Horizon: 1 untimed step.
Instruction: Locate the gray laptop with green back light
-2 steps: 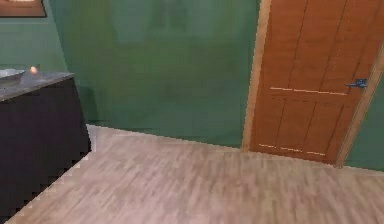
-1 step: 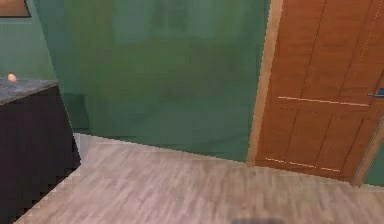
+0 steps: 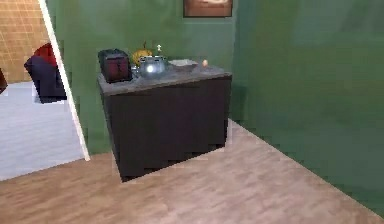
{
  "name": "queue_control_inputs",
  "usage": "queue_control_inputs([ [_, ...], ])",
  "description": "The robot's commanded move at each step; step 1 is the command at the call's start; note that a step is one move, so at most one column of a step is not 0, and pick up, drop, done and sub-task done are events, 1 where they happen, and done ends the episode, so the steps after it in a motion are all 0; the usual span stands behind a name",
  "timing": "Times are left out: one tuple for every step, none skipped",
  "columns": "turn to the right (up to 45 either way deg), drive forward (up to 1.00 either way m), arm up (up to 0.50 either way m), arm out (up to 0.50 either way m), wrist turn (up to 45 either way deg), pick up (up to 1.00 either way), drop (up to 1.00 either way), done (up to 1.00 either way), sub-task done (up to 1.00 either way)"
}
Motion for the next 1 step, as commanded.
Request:
queue_control_inputs([
  [-39.0,0.0,0.0,0.0,0.0,0.0,0.0,0.0,0.0],
])
